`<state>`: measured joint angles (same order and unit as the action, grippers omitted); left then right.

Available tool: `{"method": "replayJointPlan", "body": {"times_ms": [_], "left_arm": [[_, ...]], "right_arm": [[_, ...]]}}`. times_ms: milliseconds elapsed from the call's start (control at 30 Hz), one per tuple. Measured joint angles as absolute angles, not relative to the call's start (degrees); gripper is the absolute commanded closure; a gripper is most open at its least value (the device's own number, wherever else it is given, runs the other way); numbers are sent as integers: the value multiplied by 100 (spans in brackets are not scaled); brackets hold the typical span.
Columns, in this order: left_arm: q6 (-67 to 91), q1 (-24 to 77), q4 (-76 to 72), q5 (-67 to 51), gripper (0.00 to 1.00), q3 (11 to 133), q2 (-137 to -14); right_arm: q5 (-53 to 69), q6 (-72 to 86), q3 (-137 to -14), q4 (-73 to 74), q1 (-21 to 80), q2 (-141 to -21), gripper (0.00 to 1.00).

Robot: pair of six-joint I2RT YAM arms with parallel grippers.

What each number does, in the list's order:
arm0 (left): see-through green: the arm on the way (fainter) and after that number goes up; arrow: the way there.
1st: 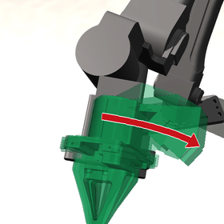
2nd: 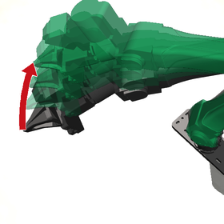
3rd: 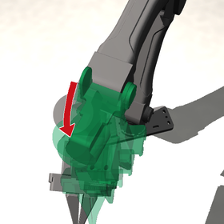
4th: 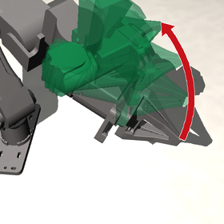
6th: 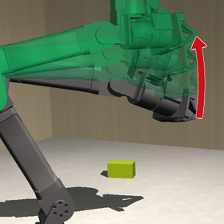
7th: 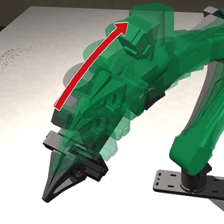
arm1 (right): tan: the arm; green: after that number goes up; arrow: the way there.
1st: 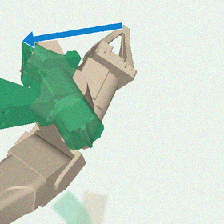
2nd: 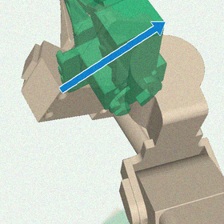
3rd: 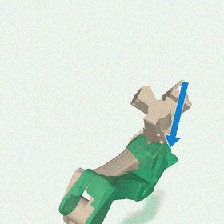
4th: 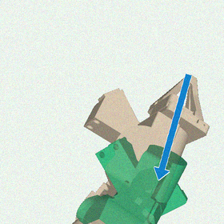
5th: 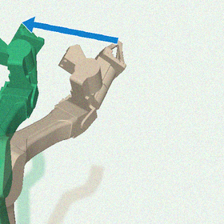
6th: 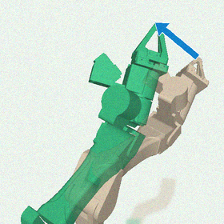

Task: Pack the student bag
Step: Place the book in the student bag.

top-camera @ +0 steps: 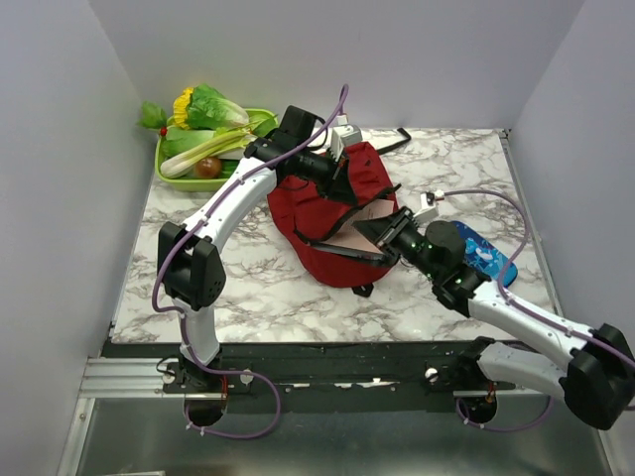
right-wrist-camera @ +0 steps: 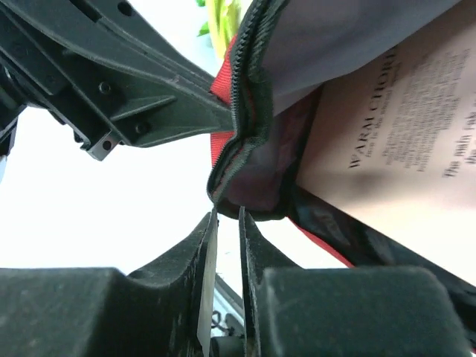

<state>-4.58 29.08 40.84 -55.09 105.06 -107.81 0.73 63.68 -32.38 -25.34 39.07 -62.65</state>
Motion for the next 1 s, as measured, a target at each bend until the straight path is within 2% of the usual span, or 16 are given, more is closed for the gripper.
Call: {"method": "replayJointPlan", "body": {"times_ms": [133,167,233,433,667,833,1000], "left_arm": [[-460,2910,4086,-5518,100,10506,-10781],[-460,2910,4086,-5518,100,10506,-10781],[-460,2910,4086,-5518,100,10506,-10781],[-460,2910,4086,-5520,100,10506,-10781],[-445,2910,4086,-5555,100,10506,-10781],[-447,2910,4091,-5557,100,10506,-10781],[-482,2910,4165,-5559,100,10506,-10781]], "right_arm": [[-246,6062,-3194,-1678,3573,-5736,82],[-349,6007,-3197,-1441,3468,-5710,81],[-558,5986,-3199,-893,3299,-5739,74],[-1142,6093,-3199,266,3063,-6119,80],[-1632,6346,-3378,408,2917,-6643,89],[-1905,6359,-3850,395,2659,-7293,89],[-1999,6361,-4086,263,2453,-7389,92]]}}
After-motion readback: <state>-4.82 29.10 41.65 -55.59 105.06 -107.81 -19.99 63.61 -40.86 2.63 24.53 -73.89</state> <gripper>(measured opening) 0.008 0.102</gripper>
